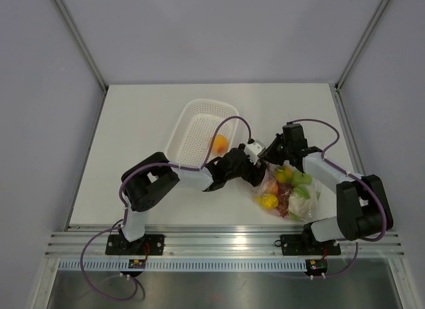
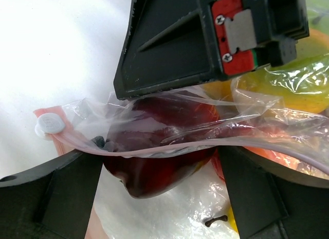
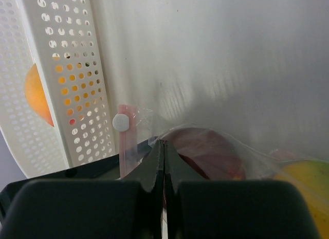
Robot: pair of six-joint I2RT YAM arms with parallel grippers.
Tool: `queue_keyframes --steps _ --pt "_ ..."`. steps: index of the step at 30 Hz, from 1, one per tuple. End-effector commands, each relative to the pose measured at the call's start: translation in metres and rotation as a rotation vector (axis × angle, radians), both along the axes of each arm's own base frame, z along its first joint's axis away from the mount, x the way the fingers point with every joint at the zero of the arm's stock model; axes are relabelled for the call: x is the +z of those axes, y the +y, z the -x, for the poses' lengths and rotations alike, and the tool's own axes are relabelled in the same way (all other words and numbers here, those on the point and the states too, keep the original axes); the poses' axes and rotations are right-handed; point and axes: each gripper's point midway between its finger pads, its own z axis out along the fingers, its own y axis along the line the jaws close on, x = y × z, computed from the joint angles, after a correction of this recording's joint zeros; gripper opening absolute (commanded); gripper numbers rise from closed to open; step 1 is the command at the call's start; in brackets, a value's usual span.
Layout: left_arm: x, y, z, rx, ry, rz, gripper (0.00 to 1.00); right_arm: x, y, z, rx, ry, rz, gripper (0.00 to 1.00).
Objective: Open the zip-top bag and remove the fake food
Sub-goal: Pick up the fake fruit from the zipper food storage bag.
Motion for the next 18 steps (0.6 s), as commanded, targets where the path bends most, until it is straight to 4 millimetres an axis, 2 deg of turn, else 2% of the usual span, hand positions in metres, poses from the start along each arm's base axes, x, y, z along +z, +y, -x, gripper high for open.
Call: queue_keyframes --steps 1,5,9,11,12,14,18 --pt "0.014 -0.009 -0.012 0.022 -0.042 0.038 0.84 0.013 0.004 -0.002 0.016 -0.044 -0.027 0.00" --pt "0.021 -0.007 -0.009 0.017 -0.047 0.047 0.76 0.015 -0.002 -0.002 -0.009 -0.046 -0.002 0.00" --pt "0.035 -0.004 -0.009 0.009 -0.065 0.046 0.72 0.021 -0.012 -0.003 -0.067 -0.065 0.020 0.02" --pt "0.042 -0.002 -0.011 0.020 -0.076 0.025 0.71 0.023 -0.015 -0.001 -0.080 -0.075 0.024 0.07" --pt "0.036 0.004 -0.011 0.032 -0.056 -0.020 0.69 0.029 -0.016 0.000 -0.088 -0.094 0.024 0.09" --pt "0.046 0.005 -0.014 0.036 -0.068 -0.038 0.68 0.034 -0.025 0.001 -0.124 -0.115 0.050 0.13" --pt "0.054 0.010 -0.012 0.047 -0.067 -0.046 0.68 0.045 -0.034 0.003 -0.163 -0.154 0.064 0.21"
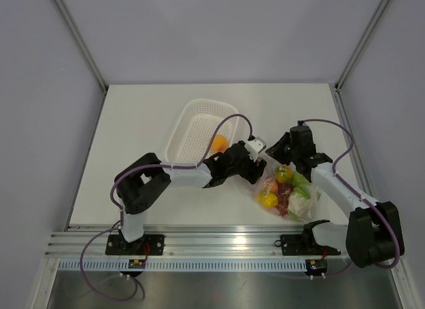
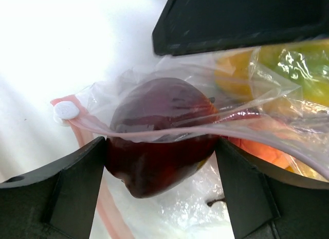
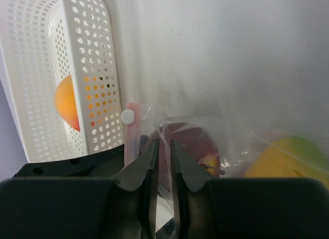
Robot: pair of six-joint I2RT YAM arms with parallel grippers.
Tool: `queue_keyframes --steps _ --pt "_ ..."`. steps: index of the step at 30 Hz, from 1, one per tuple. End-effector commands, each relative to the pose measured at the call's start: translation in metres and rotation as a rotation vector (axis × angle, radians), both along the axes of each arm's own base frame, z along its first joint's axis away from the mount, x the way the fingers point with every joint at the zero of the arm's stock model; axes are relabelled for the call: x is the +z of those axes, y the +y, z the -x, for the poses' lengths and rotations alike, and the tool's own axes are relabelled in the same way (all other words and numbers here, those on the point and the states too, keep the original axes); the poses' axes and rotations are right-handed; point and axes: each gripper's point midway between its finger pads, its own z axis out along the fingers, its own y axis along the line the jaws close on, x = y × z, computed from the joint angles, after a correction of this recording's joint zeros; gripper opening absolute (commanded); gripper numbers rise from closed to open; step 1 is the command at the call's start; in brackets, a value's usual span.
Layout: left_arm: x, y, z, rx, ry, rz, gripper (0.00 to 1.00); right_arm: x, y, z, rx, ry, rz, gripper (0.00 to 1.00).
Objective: Open the zip-top bag and remove the fake food
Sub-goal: Pick up the fake fruit from the zipper food storage bag, then place the fake fruit in the bin.
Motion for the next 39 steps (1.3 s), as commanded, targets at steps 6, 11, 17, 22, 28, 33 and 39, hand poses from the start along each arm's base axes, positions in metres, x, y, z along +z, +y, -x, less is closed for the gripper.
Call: queue_keyframes --steps 6,11,17,22,28,33,39 --pt "0.052 0.010 -0.012 0.066 -0.054 -0.003 0.68 0.019 -0.021 0.002 -0.093 -0.068 0.050 0.39" --pt "0.060 0.013 -0.008 0.067 -0.020 -0.016 0.68 0.024 -0.024 0.005 -0.099 -0.084 0.052 0.47" --pt "0.059 0.022 -0.004 0.101 0.035 -0.070 0.68 0.030 -0.027 0.007 -0.103 -0.103 0.067 0.47" --pt "0.066 0.030 -0.007 0.147 0.047 -0.094 0.67 0.031 -0.029 0.009 -0.109 -0.110 0.071 0.47" --pt "0.079 0.034 -0.002 0.149 0.049 -0.075 0.65 0.031 -0.028 0.008 -0.103 -0.110 0.069 0.47" --pt "0.094 0.035 0.005 0.128 0.078 0.006 0.66 0.031 -0.027 0.008 -0.095 -0.109 0.067 0.47" --pt "0.105 0.067 -0.006 0.263 0.021 -0.064 0.63 0.031 -0.026 0.008 -0.090 -0.110 0.065 0.47"
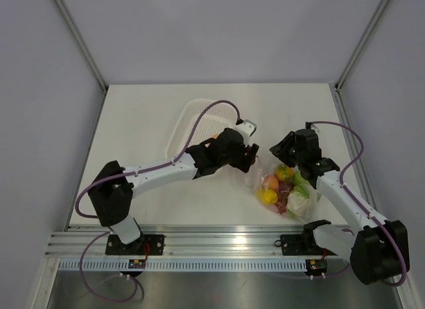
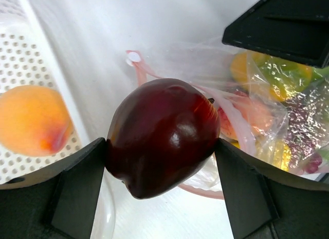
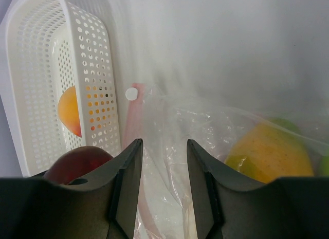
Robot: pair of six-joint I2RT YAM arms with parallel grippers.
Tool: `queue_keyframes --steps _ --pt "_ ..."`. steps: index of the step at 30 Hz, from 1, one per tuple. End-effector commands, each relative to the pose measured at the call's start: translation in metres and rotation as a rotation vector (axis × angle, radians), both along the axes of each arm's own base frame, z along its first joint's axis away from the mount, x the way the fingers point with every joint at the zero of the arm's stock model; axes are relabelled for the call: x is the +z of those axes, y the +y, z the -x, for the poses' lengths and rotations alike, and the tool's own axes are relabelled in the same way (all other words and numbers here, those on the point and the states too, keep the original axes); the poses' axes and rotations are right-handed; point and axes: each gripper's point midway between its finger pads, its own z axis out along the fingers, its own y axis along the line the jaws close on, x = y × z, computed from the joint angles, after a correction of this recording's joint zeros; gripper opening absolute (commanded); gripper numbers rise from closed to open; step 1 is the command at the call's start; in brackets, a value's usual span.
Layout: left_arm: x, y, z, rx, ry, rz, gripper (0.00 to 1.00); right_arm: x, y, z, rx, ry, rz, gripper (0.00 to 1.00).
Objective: Open the zip-top bag and remove the fake food
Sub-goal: Place the fake fruit in the bin.
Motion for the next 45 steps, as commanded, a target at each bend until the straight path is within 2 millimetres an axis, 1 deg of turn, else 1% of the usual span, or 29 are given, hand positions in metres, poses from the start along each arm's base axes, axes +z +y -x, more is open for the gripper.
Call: queue_keyframes --steps 1,4,5,6,7,8,9,10,11,12,13,14,15,16,17,19,22,23,25,28,29,30,31,34,37,38,39,43,45 --pt "0.025 0.023 -0.013 0.111 -0.072 -0.008 0.64 0.005 -0.003 -0.003 -0.006 -0.030 0.017 0.47" --pt "0.036 0.034 -0.017 0.138 -0.116 -0.003 0.64 0.007 -0.003 -0.004 -0.003 -0.037 0.013 0.47" --pt "0.046 0.039 -0.019 0.151 -0.131 0.020 0.64 0.006 -0.002 -0.003 -0.002 -0.035 0.010 0.47" --pt "0.050 0.043 -0.020 0.157 -0.137 0.032 0.64 0.005 -0.002 -0.003 -0.001 -0.033 0.010 0.47" --pt "0.048 0.052 -0.025 0.179 -0.135 0.035 0.64 0.005 -0.001 -0.003 0.002 -0.031 0.008 0.47" --pt "0.057 0.059 -0.027 0.194 -0.137 0.068 0.64 0.004 0.000 -0.003 0.006 -0.029 0.007 0.47" --pt "0.057 0.062 -0.028 0.187 -0.117 0.090 0.64 0.005 -0.001 -0.004 0.006 -0.032 0.005 0.47" --pt "0.053 0.079 -0.040 0.229 -0.105 0.105 0.64 0.006 0.000 -0.004 0.008 -0.033 0.004 0.47" --pt "0.052 0.087 -0.043 0.241 -0.092 0.125 0.64 0.005 0.000 -0.003 0.008 -0.031 0.003 0.47" --pt "0.058 0.093 -0.044 0.248 -0.076 0.175 0.64 0.005 -0.001 -0.004 0.006 -0.033 0.005 0.47" --pt "0.052 0.111 -0.055 0.299 -0.074 0.189 0.64 0.005 0.000 -0.003 0.008 -0.031 0.003 0.47" --pt "0.050 0.120 -0.058 0.327 -0.066 0.207 0.64 0.005 0.000 -0.003 0.008 -0.033 0.003 0.47" --pt "0.056 0.129 -0.061 0.351 -0.078 0.233 0.64 0.005 0.001 -0.003 0.011 -0.033 0.002 0.47" --pt "0.057 0.143 -0.071 0.396 -0.088 0.253 0.64 0.005 0.000 -0.003 0.011 -0.033 0.003 0.47" --pt "0.051 0.151 -0.071 0.424 -0.076 0.261 0.65 0.005 0.001 -0.003 0.011 -0.032 0.001 0.47" --pt "0.048 0.169 -0.077 0.478 -0.077 0.273 0.67 0.005 0.001 -0.003 0.012 -0.032 0.000 0.47" --pt "0.037 0.188 -0.086 0.541 -0.050 0.278 0.70 0.005 0.002 -0.003 0.015 -0.032 -0.005 0.47" --pt "0.035 0.188 -0.086 0.534 -0.032 0.289 0.70 0.005 0.003 -0.003 0.016 -0.031 -0.009 0.47" --pt "0.021 0.193 -0.092 0.546 0.011 0.284 0.71 0.004 0.002 -0.003 0.013 -0.030 -0.008 0.47" --pt "0.007 0.182 -0.098 0.496 0.082 0.309 0.72 0.003 0.002 -0.003 0.013 -0.029 -0.005 0.47" --pt "0.001 0.177 -0.096 0.465 0.115 0.318 0.72 0.004 0.002 -0.003 0.011 -0.029 -0.006 0.47" --pt "0.000 0.177 -0.099 0.463 0.127 0.325 0.72 0.004 0.002 -0.003 0.013 -0.031 -0.006 0.47" --pt "-0.008 0.174 -0.100 0.452 0.151 0.319 0.72 0.004 0.002 -0.003 0.015 -0.029 -0.006 0.47" --pt "-0.010 0.172 -0.101 0.440 0.157 0.314 0.71 0.003 0.002 -0.003 0.014 -0.027 -0.008 0.47" --pt "-0.011 0.175 -0.103 0.456 0.150 0.302 0.73 0.003 0.002 -0.004 0.014 -0.027 -0.008 0.47" --pt "-0.012 0.176 -0.102 0.458 0.150 0.298 0.75 0.002 0.003 -0.003 0.015 -0.024 -0.008 0.47" --pt "-0.013 0.177 -0.101 0.460 0.152 0.296 0.80 0.001 0.003 -0.003 0.016 -0.021 -0.007 0.47" --pt "-0.009 0.178 -0.099 0.459 0.130 0.308 0.86 -0.001 0.003 -0.004 0.013 -0.016 -0.007 0.48" --pt "0.000 0.177 -0.096 0.444 0.119 0.330 0.91 0.000 0.003 -0.004 0.015 -0.017 -0.008 0.48"
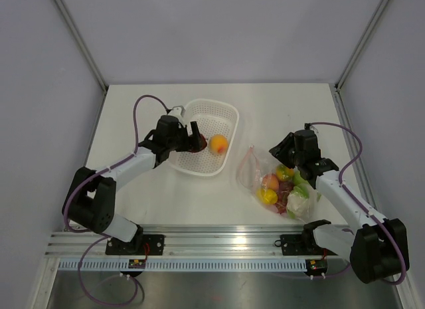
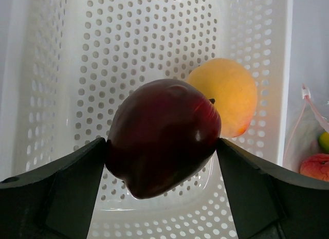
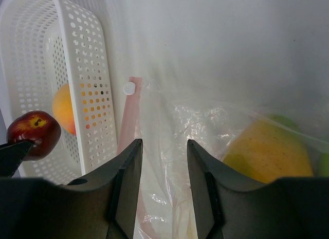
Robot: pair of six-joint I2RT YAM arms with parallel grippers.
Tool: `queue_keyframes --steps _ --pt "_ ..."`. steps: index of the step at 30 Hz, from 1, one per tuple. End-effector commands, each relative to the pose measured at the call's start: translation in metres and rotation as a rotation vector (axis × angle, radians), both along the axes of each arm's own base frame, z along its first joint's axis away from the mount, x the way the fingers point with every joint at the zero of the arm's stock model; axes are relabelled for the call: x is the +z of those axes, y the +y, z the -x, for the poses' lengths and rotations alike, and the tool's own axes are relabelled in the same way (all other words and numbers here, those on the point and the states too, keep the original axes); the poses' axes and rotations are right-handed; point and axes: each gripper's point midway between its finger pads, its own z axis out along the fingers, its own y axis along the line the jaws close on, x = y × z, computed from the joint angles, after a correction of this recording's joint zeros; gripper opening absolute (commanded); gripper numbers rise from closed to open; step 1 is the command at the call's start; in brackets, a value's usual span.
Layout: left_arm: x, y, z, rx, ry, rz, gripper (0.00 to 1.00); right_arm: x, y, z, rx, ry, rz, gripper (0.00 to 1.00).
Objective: Open the zip-top bag and remove the fake food
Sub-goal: Place the fake fruit in the bin, then move the zipper food storage bag to the center of the board.
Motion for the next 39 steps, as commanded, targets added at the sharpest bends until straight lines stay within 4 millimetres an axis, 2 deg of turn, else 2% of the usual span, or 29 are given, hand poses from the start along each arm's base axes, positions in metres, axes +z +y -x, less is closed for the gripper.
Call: queue_keyframes --steps 1,3,4,6,10,12,13,15,16,17,18,20,24,27,29,30,31,33,34,39 --pt "0.043 -0.011 -0.005 -0.039 -0.117 0.091 0.92 0.006 0.001 -0.006 0.006 -0.035 -0.005 0.48" --pt "0.053 -0.012 -0.003 -0.034 -0.144 0.126 0.99 0.005 0.001 -0.006 0.005 -0.034 -0.004 0.48" --pt "0.056 -0.010 -0.003 -0.018 -0.154 0.132 0.99 0.007 0.005 -0.004 0.027 -0.033 -0.018 0.60" --pt "0.062 -0.006 -0.001 0.002 -0.173 0.141 0.99 0.008 0.006 -0.004 0.030 -0.040 -0.021 0.74" --pt "0.069 -0.004 0.002 0.033 -0.175 0.167 0.99 0.009 0.007 -0.004 0.036 -0.046 -0.024 0.73" --pt "0.066 0.002 0.004 0.078 -0.172 0.186 0.99 0.009 0.007 -0.004 0.036 -0.048 -0.023 0.75" --pt "0.075 0.003 0.005 0.083 -0.203 0.202 0.99 0.009 0.006 -0.004 0.034 -0.048 -0.020 0.75" --pt "0.074 0.006 0.011 0.088 -0.213 0.219 0.99 0.010 0.006 -0.004 0.035 -0.050 -0.020 0.77" --pt "0.085 0.005 0.013 0.085 -0.252 0.249 0.99 0.011 0.006 -0.003 0.038 -0.052 -0.020 0.77" --pt "0.086 0.005 0.015 0.085 -0.259 0.271 0.99 0.011 0.006 -0.003 0.038 -0.055 -0.021 0.77" --pt "0.084 -0.006 0.026 0.008 -0.240 0.321 0.99 0.011 0.007 -0.003 0.040 -0.058 -0.022 0.78" --pt "0.102 -0.012 0.029 -0.043 -0.303 0.376 0.99 0.012 0.006 -0.002 0.042 -0.060 -0.023 0.83" --pt "0.114 -0.012 0.034 -0.057 -0.351 0.361 0.96 0.013 0.006 -0.002 0.044 -0.064 -0.024 0.85" --pt "0.118 -0.025 0.040 -0.100 -0.360 0.363 0.95 0.013 0.006 -0.001 0.042 -0.062 -0.024 0.85" --pt "0.124 -0.041 0.047 -0.149 -0.369 0.352 0.94 0.016 0.006 0.000 0.040 -0.066 -0.025 0.85" --pt "0.119 -0.046 0.048 -0.174 -0.372 0.317 0.93 0.017 0.006 0.000 0.042 -0.069 -0.025 0.85" --pt "0.121 -0.058 0.056 -0.213 -0.378 0.305 0.92 0.018 0.005 0.001 0.037 -0.075 -0.027 0.85" --pt "0.125 -0.065 0.057 -0.229 -0.419 0.250 0.91 0.019 0.003 0.002 0.030 -0.076 -0.022 0.84" --pt "0.124 -0.076 0.066 -0.266 -0.422 0.239 0.91 0.021 0.002 0.003 0.025 -0.083 -0.022 0.84" --pt "0.124 -0.104 0.083 -0.382 -0.460 0.189 0.89 0.022 -0.008 0.005 -0.033 -0.078 0.002 0.83"
